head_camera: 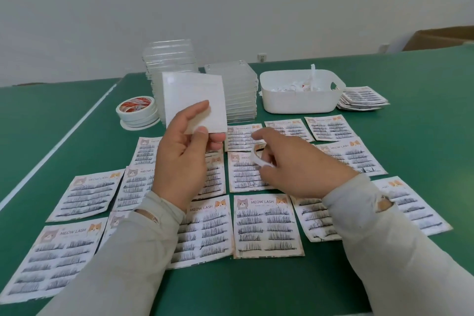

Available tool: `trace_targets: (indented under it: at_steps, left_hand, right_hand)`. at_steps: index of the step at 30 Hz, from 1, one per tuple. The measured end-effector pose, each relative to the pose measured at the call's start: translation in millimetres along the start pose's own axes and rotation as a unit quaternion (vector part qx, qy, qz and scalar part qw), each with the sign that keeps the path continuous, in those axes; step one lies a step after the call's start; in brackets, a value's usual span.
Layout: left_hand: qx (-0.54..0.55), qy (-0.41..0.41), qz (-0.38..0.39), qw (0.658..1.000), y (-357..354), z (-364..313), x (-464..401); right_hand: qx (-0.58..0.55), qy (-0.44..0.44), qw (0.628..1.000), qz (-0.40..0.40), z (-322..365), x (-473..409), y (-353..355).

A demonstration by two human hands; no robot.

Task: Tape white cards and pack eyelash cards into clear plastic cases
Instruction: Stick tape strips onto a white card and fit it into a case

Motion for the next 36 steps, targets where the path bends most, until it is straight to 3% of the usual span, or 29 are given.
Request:
trace_targets:
  at_steps: [3,5,7,9,12,14,16,20,26,29,36]
  left_hand:
    - [0.053,0.005,0.013,0.998,-2.9,-2.5,1.8]
    - [0.076,0.009,0.025,0.997,-5.1,-6.4,3.7]
    - [0.096,0.015,0.038,0.995,-6.8,-10.5,5.3]
    - [0.106,0.019,0.051,0.993,-8.1,-15.0,6.6]
    - [0.111,0.025,0.062,0.992,-11.6,-23.2,9.6]
    - [0.121,0.029,0.066,0.99,-13.9,-26.5,11.0]
    - [0.131,0.03,0.068,0.989,-18.7,-28.3,10.3]
    - [0.11,0.035,0.043,0.992,-26.3,-28.5,4.9]
    - [-0.085,0.118,-0.021,0.989,-6.9,-15.8,-11.5]
    - [-0.02,0.157,0.003,0.987,-4.2,-10.3,-24.8]
    - [-0.009,0.128,-0.011,0.992,-14.3,5.5,-19.1]
  right_hand:
    - [0.02,-0.004,1.0,0.0,1.8,3.3,-0.6]
    - [-0.004,-0.003,0.998,-0.056,4.8,3.6,3.3]
    - [-0.089,-0.009,0.985,-0.149,7.4,3.2,11.5]
    - [-0.21,-0.027,0.959,-0.19,10.1,3.6,15.0]
    - [-0.367,-0.072,0.913,-0.164,18.0,5.3,13.2]
    - [-0.442,-0.094,0.886,-0.103,28.0,3.9,12.5]
    - [-0.44,-0.066,0.894,-0.058,38.6,1.2,13.8]
    - [-0.449,-0.015,0.887,-0.106,46.3,-6.2,15.4]
    - [-0.505,-0.046,0.858,-0.088,20.1,-13.7,6.6]
    - [-0.502,-0.046,0.862,-0.058,10.1,-14.9,7.1]
    - [-0.471,-0.053,0.876,-0.094,-1.4,-18.6,-0.2]
Point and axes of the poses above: each hand's wrist, its own x-axis away from the middle knuckle, its own y-axis out of the back of the hand, z = x × y, the point moved 4 cm from there along -x, towards the middle knuckle, and after that the axes turned 10 degrees about -y, right-handed, at the moved point
